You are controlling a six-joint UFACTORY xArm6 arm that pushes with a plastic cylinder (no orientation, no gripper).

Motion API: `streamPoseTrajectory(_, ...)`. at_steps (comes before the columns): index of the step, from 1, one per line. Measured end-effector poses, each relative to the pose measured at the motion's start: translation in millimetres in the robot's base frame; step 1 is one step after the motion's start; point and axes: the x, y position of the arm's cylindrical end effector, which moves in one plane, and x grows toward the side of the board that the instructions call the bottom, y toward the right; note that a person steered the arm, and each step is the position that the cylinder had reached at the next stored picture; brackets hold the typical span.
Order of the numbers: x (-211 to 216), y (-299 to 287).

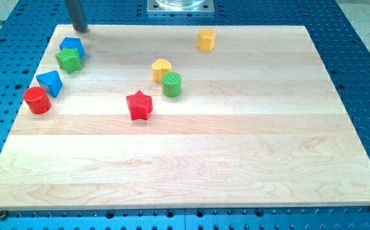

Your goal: Seperate the blue cube from the green star

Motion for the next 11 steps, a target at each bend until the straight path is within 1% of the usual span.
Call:
streamPoseTrajectory(1,0.0,-30.9)
streamPoseTrajectory(2,15.9,-51.2)
streamPoseTrajectory(3,36.5,-37.5)
streamPoseTrajectory(4,54.3,14.1)
streamPoseTrajectory(5,58.8,1.8)
streamPoseTrajectory(6,71.3,-25.4)
streamPoseTrajectory(7,87.3,0.0)
streamPoseTrajectory(8,88.4,72.9)
streamPoseTrajectory(9,84.8,85.0)
streamPoseTrajectory(10,135.8,59.8)
streamPoseTrajectory(11,142.5,39.3)
